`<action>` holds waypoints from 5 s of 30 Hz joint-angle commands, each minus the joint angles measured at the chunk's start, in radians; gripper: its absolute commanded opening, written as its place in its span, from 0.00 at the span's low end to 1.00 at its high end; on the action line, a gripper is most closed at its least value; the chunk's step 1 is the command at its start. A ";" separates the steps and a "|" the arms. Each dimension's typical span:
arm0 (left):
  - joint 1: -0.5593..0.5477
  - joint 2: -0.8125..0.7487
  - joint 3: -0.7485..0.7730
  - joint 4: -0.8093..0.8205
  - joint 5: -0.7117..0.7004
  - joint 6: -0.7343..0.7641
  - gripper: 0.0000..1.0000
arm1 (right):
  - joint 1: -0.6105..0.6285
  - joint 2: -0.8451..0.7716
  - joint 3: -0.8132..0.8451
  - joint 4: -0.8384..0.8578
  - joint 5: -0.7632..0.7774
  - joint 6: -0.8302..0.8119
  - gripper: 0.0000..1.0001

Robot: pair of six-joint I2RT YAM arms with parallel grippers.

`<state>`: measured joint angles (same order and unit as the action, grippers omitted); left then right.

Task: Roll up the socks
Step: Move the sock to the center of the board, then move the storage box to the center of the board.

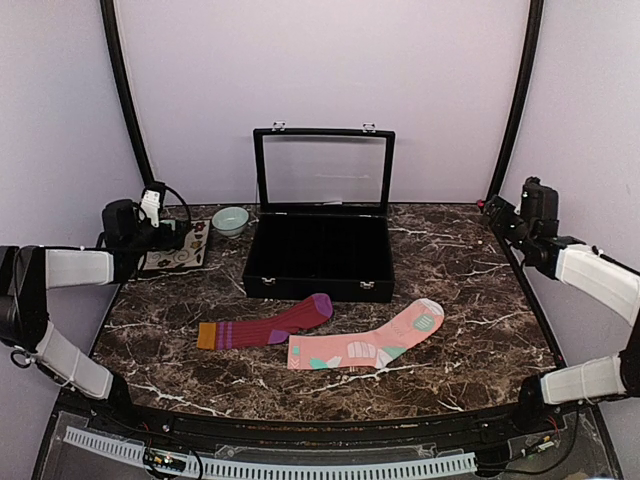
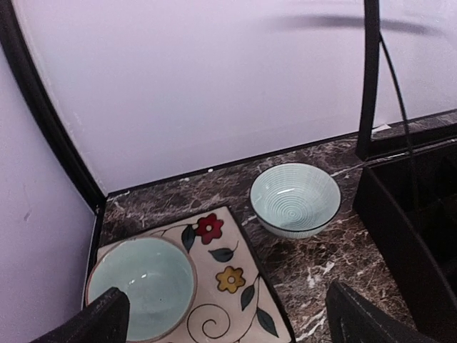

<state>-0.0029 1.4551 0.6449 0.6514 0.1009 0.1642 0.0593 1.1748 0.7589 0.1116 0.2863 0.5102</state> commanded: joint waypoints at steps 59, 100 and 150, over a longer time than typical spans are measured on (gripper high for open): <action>-0.956 0.439 0.502 -0.948 0.332 0.558 0.85 | 0.467 0.504 0.103 -0.444 -0.066 0.164 0.40; -0.779 0.311 0.578 -1.133 0.348 0.482 0.76 | 0.732 0.181 0.090 -0.351 0.060 -0.029 0.42; -0.646 0.331 0.528 -1.113 0.318 0.511 0.74 | 0.737 0.437 0.267 -0.330 -0.001 -0.094 0.52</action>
<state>-0.6479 1.8427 1.2148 -0.3962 0.3561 0.6598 0.7280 1.6924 1.1069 -0.2550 0.2031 0.3775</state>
